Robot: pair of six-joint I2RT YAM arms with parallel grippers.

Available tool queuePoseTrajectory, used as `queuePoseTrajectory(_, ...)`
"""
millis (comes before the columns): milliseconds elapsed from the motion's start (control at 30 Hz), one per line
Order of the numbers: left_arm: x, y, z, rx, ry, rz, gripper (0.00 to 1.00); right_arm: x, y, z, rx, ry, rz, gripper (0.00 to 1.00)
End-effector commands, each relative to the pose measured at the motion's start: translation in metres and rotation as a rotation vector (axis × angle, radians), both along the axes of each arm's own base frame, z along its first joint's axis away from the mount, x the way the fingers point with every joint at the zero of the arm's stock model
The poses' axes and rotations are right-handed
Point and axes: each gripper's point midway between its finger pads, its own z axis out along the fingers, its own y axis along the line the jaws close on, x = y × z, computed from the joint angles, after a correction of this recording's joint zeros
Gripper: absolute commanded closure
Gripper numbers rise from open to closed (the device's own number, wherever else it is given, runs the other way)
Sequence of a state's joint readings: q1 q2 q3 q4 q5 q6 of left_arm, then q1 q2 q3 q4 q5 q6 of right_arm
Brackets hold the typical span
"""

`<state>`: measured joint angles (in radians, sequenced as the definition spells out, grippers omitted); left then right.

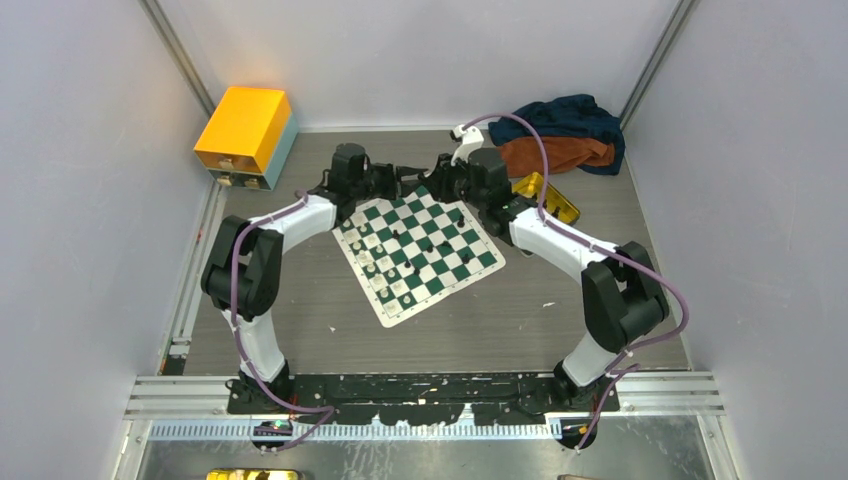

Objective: Set up the chess pieces on the board
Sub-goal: Pick up the chess piece from the chessboard.

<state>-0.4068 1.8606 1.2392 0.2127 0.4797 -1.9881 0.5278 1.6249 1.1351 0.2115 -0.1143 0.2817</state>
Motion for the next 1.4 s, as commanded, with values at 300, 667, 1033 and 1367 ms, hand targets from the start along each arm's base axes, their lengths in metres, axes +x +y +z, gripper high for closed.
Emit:
queuePoseTrajectory(300,0.002,-0.011,0.023,-0.05,-0.059,-0.025,1.0,0.01,0.006,0.034,0.069,-0.075,0.015,0.72)
queuePoseTrajectory(667,0.005,-0.013,0.023,-0.053,-0.06,-0.021,1.0,0.014,0.003,0.034,0.073,-0.063,0.024,0.81)
queuePoseTrajectory(1033,0.008,-0.014,0.025,-0.062,-0.072,-0.02,1.0,0.015,0.005,0.035,0.083,-0.05,0.039,0.91)
queuePoseTrajectory(1367,0.014,-0.014,0.024,-0.022,-0.119,-0.028,0.76,0.014,0.004,0.045,0.071,-0.045,0.054,0.99)
